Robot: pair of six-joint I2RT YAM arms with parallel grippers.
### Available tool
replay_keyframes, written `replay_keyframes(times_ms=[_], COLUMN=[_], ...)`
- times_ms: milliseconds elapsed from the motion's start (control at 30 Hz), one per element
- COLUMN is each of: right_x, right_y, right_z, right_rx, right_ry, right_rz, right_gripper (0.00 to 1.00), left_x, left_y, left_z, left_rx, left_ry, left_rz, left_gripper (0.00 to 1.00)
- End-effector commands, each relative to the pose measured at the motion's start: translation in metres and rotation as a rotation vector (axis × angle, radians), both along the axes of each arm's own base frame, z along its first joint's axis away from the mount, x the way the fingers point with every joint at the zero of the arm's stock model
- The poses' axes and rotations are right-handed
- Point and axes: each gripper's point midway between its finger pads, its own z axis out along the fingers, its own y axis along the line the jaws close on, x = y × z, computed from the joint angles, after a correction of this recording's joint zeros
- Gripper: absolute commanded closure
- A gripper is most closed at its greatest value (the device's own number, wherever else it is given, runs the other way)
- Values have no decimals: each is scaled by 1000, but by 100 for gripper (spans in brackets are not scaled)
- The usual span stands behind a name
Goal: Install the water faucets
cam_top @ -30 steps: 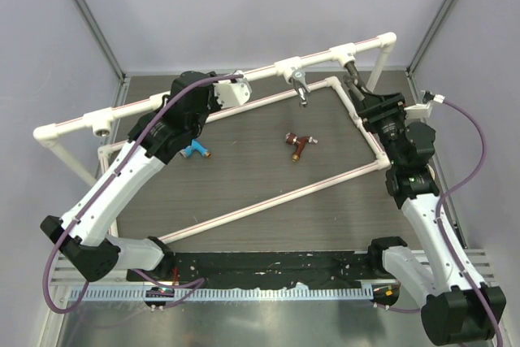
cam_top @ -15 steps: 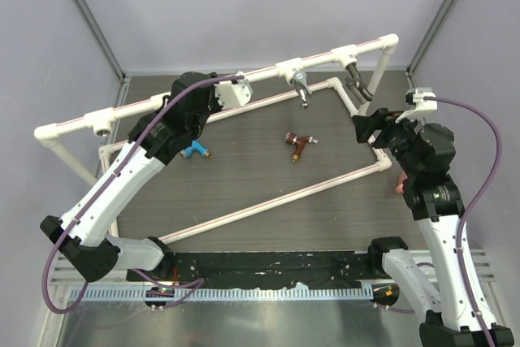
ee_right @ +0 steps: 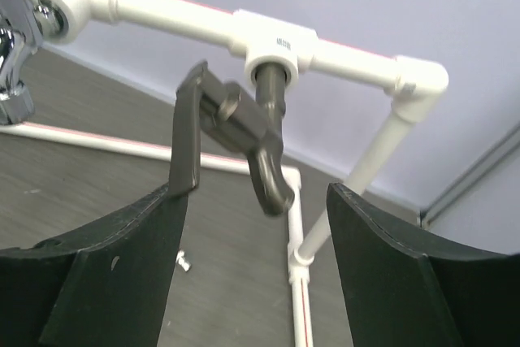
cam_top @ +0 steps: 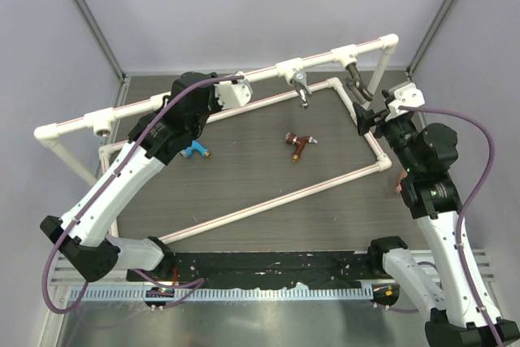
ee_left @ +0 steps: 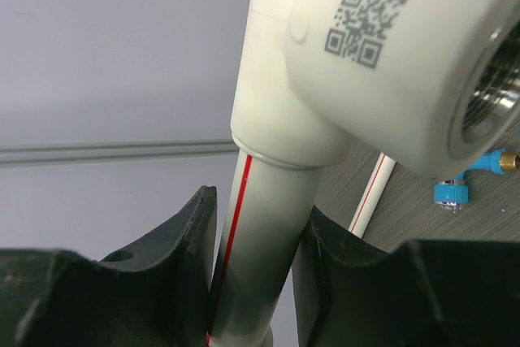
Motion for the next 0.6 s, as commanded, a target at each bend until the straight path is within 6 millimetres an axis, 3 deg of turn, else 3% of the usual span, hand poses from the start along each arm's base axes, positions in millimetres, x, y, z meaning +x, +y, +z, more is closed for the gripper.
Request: replay_keyframes(times_ms=[0,300,400,567], right_x=[17,46,53,56], right_y=[15,27,29,21], right_z=[36,45,48,60], right_rx=[-31,21,124,414], right_ry=[-193,-235,-221,-187], right_rz=[70,108,110,67], right_gripper=[25,27,35,64], left_x=[-9,-8,-7,-8], left_y=[-10,-12,-12,-11], left_z=[20,17,17,18], left_rx=[-219,-215,-212,-210], left_ry=[-48,-44,-44,-46], left_rz=[8,7,8,10], left_gripper=[100,100,100,100])
